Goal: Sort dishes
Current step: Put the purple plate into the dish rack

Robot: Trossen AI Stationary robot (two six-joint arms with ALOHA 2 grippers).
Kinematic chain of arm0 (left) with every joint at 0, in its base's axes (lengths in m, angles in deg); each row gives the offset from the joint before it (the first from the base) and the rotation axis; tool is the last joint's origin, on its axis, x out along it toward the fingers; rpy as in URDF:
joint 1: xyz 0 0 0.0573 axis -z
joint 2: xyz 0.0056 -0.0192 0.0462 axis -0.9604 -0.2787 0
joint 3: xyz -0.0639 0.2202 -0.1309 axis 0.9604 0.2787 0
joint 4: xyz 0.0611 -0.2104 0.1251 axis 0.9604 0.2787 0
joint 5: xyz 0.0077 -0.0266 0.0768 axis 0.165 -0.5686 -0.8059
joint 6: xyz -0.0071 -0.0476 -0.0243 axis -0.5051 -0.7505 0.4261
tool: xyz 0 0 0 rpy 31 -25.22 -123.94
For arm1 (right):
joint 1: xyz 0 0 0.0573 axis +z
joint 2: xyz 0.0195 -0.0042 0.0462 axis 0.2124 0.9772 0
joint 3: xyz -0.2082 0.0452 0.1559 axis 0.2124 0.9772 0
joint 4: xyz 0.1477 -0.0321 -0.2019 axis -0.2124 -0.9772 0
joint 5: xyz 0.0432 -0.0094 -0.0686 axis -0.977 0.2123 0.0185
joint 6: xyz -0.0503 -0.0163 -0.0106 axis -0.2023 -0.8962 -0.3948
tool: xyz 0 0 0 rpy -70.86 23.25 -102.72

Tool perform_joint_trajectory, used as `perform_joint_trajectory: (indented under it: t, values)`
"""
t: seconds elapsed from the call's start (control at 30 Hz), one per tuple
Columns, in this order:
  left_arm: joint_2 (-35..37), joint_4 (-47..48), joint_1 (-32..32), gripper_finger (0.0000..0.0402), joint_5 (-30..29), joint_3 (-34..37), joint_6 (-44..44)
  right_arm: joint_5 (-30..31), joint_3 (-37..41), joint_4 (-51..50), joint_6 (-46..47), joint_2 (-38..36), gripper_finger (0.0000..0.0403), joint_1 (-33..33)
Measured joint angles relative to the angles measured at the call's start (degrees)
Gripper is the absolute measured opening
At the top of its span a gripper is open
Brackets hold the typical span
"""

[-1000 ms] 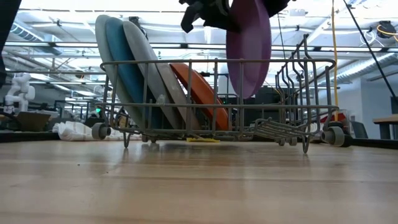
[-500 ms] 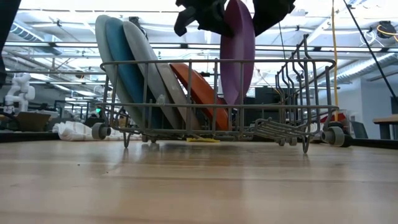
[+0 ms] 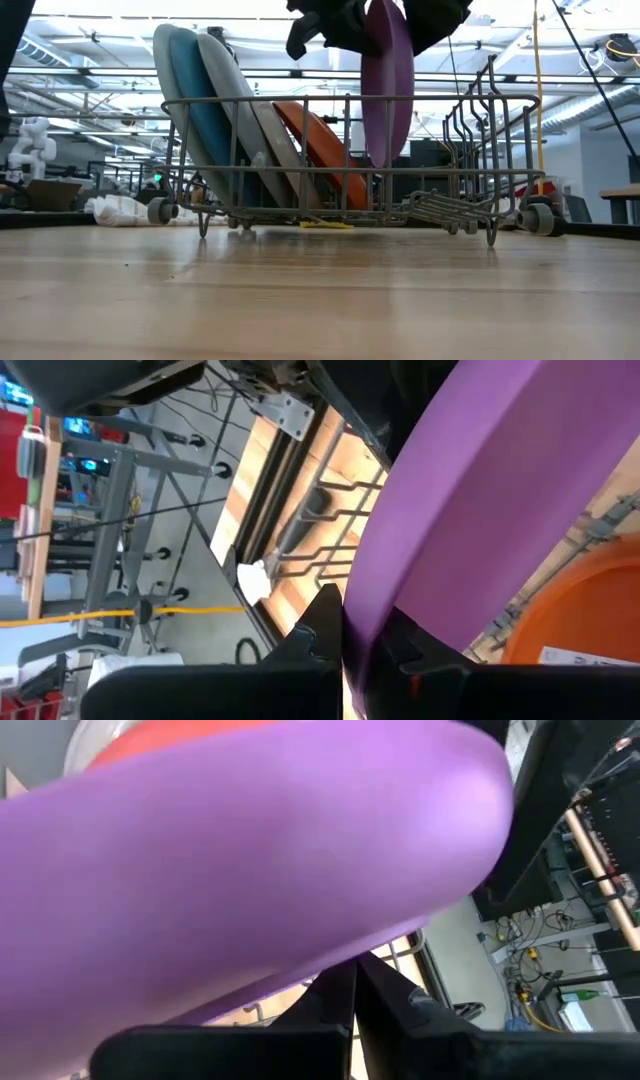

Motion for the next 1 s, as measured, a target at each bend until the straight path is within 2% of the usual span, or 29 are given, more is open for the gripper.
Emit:
perform_joint_trajectory:
  t: [0.57, 1.0]
  values:
    - [-1.7, -3.5, 0.5, 0.0005, 0.8, 0.0, 0.4, 0.8, 0.1, -3.5, 0.7, -0.3, 0.0000, 1.0]
    - [-0.9, 1.6, 2.6, 0.0005, 1.0, 0.0, 4.5, 1.2, 0.0, -4.5, 3.5, -8.2, 0.0000, 5.7]
